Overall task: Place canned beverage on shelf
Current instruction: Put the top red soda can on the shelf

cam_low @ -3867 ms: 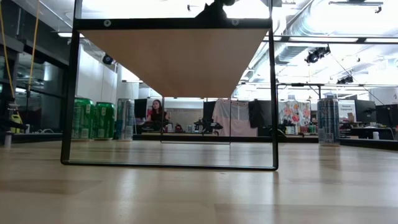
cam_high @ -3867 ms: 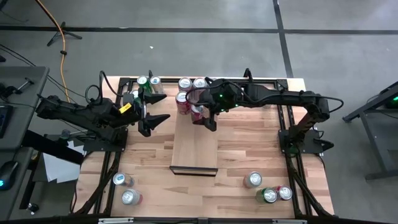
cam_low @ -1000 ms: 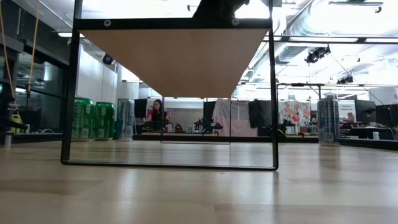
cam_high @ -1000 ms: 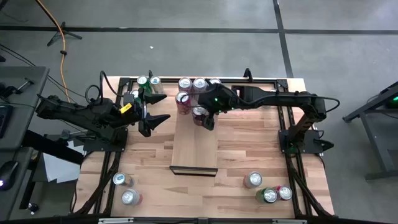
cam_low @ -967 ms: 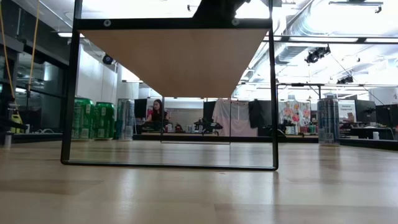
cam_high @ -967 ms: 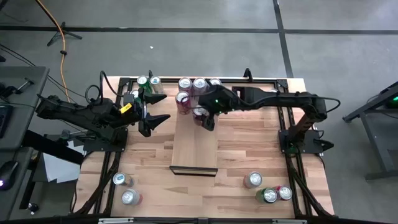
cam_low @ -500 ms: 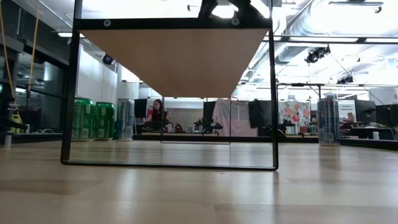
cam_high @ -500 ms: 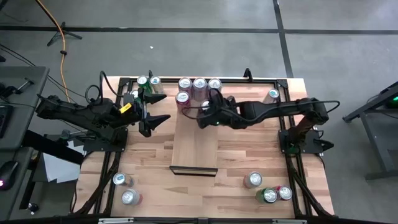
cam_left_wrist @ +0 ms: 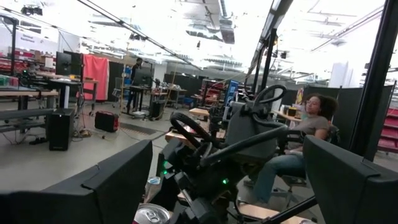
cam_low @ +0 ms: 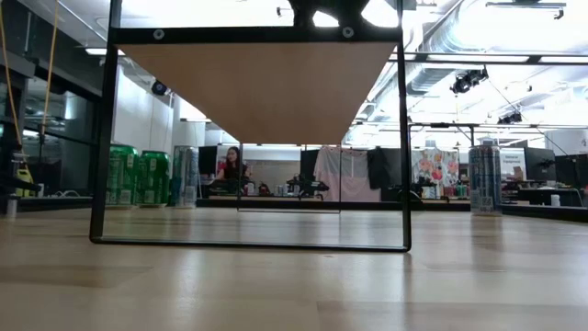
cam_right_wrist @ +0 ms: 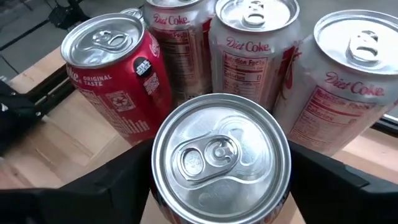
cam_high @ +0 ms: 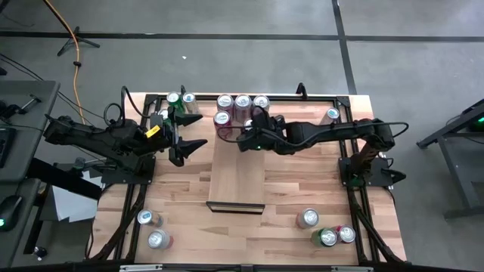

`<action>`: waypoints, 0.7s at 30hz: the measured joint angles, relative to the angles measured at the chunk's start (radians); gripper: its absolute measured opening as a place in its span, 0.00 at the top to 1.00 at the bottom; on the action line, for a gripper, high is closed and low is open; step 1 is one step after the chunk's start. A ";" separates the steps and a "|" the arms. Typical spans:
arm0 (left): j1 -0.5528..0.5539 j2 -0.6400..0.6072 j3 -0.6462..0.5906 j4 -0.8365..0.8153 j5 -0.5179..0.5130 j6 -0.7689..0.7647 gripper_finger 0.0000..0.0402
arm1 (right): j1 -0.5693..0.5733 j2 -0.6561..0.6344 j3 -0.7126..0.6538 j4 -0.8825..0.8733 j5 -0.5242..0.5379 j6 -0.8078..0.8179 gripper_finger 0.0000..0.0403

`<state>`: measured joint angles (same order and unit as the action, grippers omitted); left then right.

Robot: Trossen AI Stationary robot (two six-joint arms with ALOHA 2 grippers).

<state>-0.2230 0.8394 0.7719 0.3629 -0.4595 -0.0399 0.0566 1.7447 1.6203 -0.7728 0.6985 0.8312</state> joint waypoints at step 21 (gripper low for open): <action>0.000 0.000 0.000 -0.001 0.000 0.000 0.13 | -0.016 -0.070 -0.004 0.017 -0.168 -0.486 0.06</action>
<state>-0.2234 0.8394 0.7719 0.3622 -0.4595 -0.0402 0.0411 1.6745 1.6159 -0.7558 0.5302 0.3451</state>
